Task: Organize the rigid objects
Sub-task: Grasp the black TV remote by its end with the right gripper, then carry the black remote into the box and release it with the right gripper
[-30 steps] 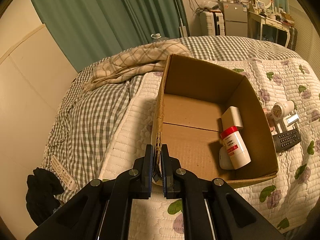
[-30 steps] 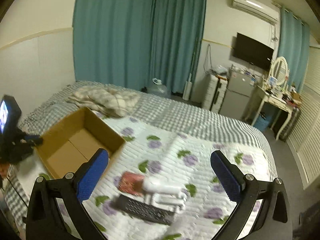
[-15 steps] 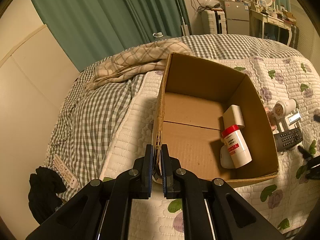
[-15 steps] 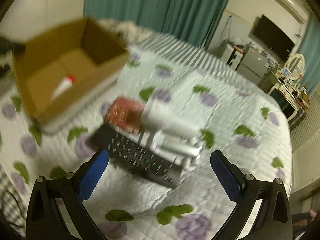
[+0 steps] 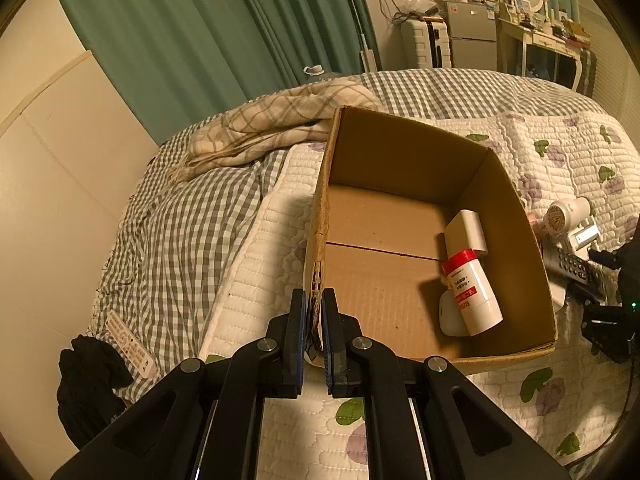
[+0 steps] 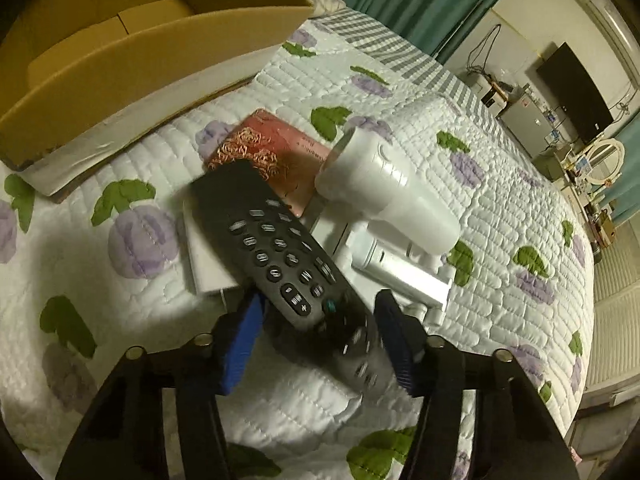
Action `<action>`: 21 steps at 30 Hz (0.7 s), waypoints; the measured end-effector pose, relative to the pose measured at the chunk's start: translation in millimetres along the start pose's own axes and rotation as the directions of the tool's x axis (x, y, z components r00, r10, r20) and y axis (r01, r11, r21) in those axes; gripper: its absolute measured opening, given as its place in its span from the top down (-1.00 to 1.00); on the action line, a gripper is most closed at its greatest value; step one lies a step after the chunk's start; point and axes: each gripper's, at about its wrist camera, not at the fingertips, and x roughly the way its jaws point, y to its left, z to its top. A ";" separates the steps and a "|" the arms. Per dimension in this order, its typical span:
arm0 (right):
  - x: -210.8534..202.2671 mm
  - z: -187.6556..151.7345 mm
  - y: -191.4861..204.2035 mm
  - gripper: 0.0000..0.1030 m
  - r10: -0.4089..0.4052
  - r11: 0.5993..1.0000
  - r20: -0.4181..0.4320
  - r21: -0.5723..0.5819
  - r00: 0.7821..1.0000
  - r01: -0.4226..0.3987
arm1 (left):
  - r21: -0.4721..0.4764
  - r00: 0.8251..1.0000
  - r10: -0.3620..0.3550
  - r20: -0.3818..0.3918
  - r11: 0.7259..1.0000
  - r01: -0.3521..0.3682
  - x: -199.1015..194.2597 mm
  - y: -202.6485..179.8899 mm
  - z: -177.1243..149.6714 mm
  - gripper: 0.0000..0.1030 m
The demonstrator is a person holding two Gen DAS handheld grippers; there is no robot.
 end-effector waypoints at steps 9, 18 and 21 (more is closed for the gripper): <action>-12.0 8.3 -5.8 0.57 0.047 0.998 0.078 0.047 0.996 -0.050 | 0.010 1.000 0.008 0.001 1.000 -0.008 -0.2 0.0 0.6 0.86; -26.7 4.4 -31.2 0.60 0.142 0.974 0.139 0.158 0.980 -0.164 | 0.011 1.000 0.019 -0.008 1.000 -0.019 -0.4 -1.6 0.1 0.86; -35.9 2.6 -38.7 0.60 0.160 0.964 0.166 0.185 0.973 -0.190 | 0.008 1.000 0.019 -0.007 1.000 -0.019 -0.4 -1.7 0.2 0.86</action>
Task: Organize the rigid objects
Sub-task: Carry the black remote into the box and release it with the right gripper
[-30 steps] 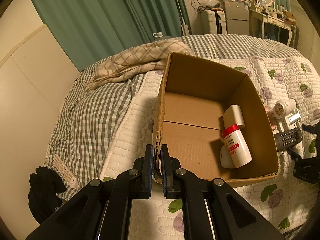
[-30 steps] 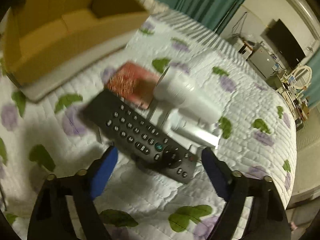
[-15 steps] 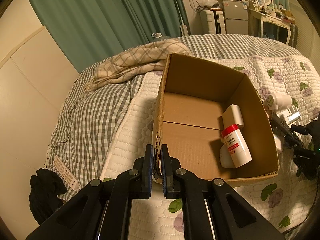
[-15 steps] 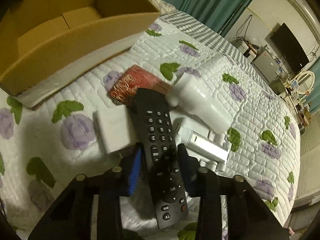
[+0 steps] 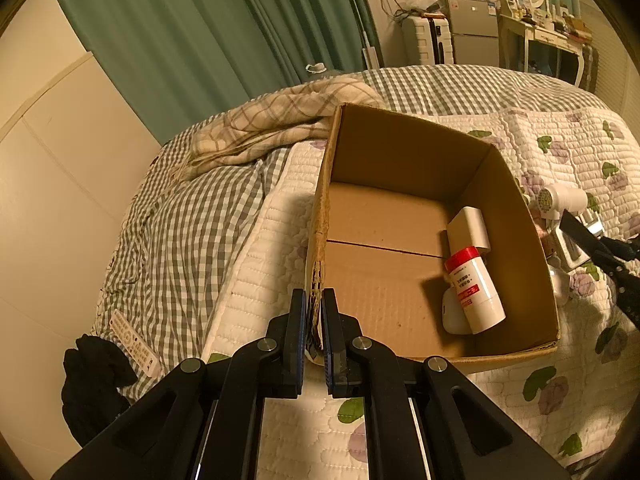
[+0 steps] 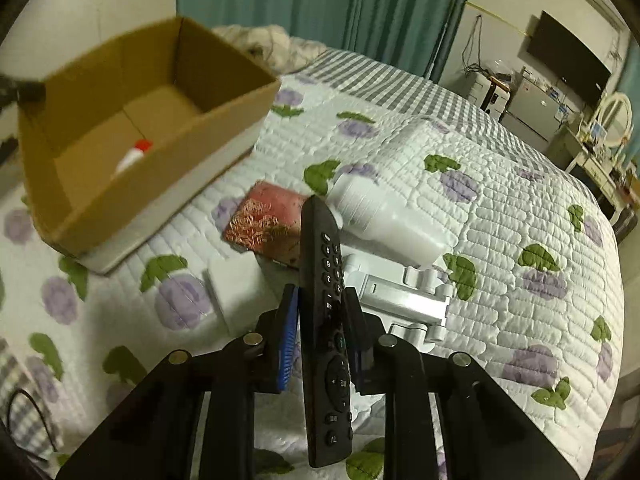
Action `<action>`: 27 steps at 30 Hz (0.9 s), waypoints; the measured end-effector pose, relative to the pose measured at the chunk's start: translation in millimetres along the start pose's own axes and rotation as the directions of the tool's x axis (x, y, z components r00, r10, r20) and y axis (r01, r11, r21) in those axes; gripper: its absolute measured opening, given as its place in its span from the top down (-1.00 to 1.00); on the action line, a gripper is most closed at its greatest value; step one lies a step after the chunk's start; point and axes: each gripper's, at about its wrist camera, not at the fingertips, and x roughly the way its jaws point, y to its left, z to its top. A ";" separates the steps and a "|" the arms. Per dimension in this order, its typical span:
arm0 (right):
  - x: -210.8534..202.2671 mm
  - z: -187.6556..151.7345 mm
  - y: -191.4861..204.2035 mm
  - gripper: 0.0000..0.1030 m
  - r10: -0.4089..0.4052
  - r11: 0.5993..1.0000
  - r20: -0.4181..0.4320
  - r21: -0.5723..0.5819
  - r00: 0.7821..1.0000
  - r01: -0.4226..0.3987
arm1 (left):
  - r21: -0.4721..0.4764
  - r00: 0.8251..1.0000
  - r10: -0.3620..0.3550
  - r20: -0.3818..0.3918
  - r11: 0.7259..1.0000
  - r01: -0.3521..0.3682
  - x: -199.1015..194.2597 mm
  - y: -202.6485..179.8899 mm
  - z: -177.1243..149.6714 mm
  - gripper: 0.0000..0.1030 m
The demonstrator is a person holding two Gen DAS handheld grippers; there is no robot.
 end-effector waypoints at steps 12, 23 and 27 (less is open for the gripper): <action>-76.6 42.6 -2.0 0.62 0.017 1.000 0.177 0.021 0.984 -0.021 | -0.012 1.000 -0.016 0.006 1.000 0.016 -0.9 0.3 -1.1 0.86; -96.2 137.0 68.9 0.64 0.096 0.995 0.314 -0.064 0.944 -0.079 | -0.025 0.999 -0.039 0.023 0.999 0.039 -2.9 3.9 -2.4 0.86; -65.0 150.3 105.1 0.65 0.134 0.990 0.276 -0.089 0.952 -0.114 | -0.036 0.998 -0.053 0.027 0.998 0.054 -2.9 5.9 -3.0 0.86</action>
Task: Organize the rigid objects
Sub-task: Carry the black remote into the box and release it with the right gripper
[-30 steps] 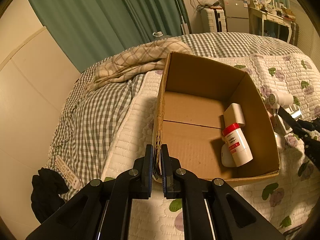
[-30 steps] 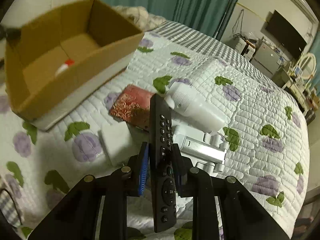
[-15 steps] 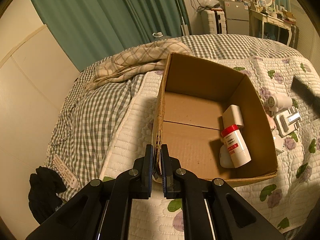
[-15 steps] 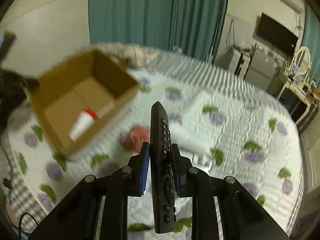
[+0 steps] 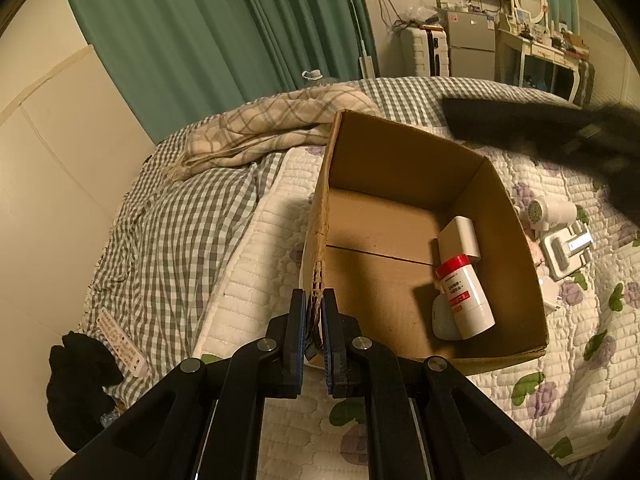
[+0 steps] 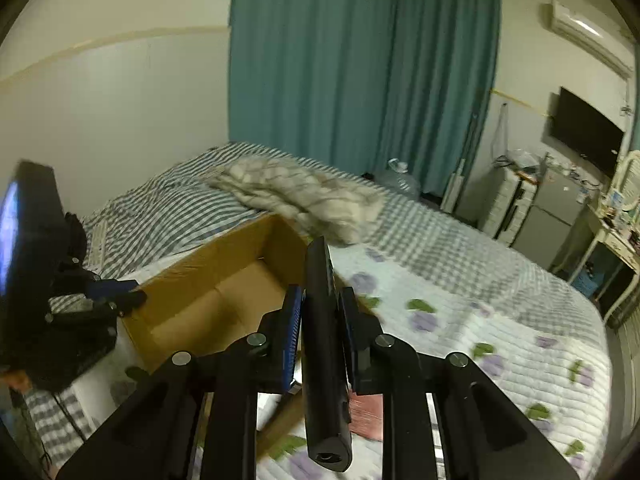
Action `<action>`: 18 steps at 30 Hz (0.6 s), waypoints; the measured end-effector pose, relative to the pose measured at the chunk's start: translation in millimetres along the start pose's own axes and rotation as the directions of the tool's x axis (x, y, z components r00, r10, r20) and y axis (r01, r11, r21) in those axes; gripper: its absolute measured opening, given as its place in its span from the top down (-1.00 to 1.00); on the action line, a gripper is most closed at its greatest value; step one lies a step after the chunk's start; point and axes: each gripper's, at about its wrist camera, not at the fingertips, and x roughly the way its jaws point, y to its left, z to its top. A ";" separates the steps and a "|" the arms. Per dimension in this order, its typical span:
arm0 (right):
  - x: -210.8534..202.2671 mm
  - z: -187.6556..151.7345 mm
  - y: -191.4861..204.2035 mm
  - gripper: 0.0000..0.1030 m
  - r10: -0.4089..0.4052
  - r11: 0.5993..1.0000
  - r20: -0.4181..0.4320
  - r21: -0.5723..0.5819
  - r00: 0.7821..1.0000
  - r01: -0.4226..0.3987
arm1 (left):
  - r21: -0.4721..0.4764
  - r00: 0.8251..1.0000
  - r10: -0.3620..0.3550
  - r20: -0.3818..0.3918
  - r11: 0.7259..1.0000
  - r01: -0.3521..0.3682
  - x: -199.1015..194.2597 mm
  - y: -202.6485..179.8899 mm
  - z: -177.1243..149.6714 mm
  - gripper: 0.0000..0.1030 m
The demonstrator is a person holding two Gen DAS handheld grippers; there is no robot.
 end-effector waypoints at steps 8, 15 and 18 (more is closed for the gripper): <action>66.2 -12.5 31.5 0.65 0.047 0.998 -0.096 0.046 0.994 -0.043 | -0.001 1.000 -0.013 0.008 1.000 0.013 1.0 2.3 -0.4 0.86; 79.7 -28.5 36.0 0.65 0.077 0.995 -0.127 0.067 0.989 -0.069 | -0.002 1.000 -0.013 0.008 1.000 0.013 1.4 2.0 -1.0 0.86; 63.6 -23.0 32.6 0.43 0.063 0.996 -0.100 0.061 0.993 -0.057 | -0.005 1.000 -0.017 0.004 1.000 0.017 1.8 2.8 -0.7 0.86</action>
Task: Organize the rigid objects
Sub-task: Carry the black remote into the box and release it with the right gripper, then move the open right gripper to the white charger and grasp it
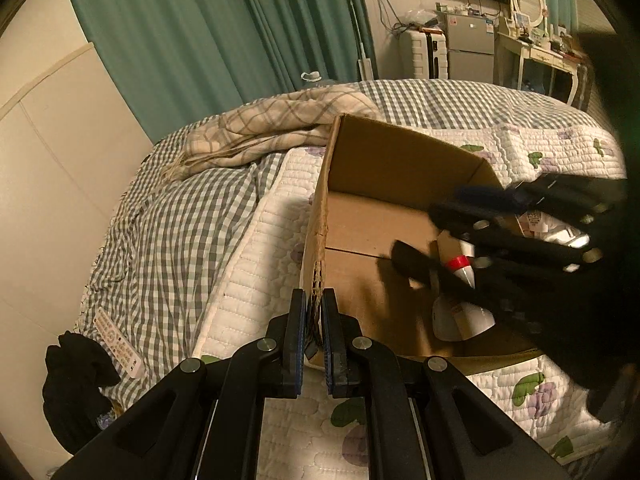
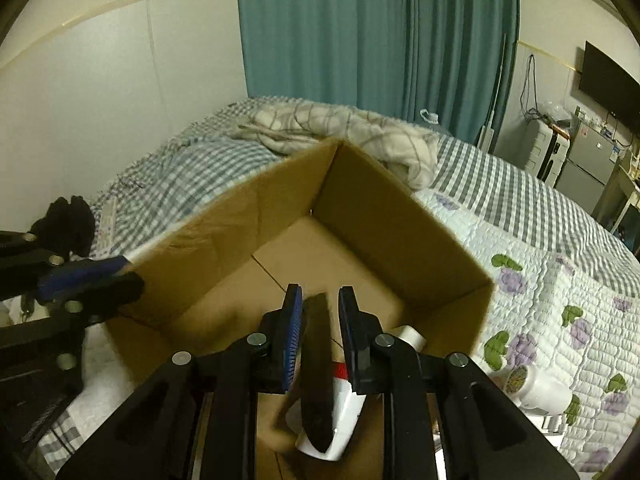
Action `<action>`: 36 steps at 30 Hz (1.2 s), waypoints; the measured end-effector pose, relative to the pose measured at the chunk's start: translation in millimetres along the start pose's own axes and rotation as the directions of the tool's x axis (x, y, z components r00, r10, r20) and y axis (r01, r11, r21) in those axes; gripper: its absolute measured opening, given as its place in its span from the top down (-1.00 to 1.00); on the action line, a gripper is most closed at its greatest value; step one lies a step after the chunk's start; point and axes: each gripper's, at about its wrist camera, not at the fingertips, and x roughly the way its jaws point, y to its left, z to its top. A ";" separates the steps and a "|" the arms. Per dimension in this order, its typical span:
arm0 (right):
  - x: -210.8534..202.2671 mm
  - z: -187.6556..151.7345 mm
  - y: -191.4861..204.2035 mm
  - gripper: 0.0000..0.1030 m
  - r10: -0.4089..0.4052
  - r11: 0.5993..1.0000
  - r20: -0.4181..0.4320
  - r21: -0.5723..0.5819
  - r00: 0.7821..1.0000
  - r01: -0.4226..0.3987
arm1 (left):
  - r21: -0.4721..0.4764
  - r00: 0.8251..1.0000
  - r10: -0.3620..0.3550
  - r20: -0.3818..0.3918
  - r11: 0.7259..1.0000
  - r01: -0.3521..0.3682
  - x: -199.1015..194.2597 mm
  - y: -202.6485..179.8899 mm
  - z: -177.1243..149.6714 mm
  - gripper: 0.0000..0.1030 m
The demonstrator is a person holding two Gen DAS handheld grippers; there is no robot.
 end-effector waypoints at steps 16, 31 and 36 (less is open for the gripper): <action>-158.2 -2.5 -95.8 -0.68 -0.256 0.967 0.157 0.062 0.954 0.249 | 0.020 0.999 0.037 -0.008 0.999 -0.037 -1.8 -5.7 1.0 0.86; -85.4 -133.9 -174.9 -0.69 -0.340 0.913 -0.114 0.197 0.934 0.357 | 0.049 0.997 0.077 -0.018 0.996 -0.076 -1.5 -12.2 1.9 0.86; -57.2 -161.3 -183.9 -0.69 -0.303 0.911 -0.222 0.218 0.927 0.351 | 0.062 0.996 0.089 -0.021 0.994 -0.087 -1.5 -14.4 2.4 0.86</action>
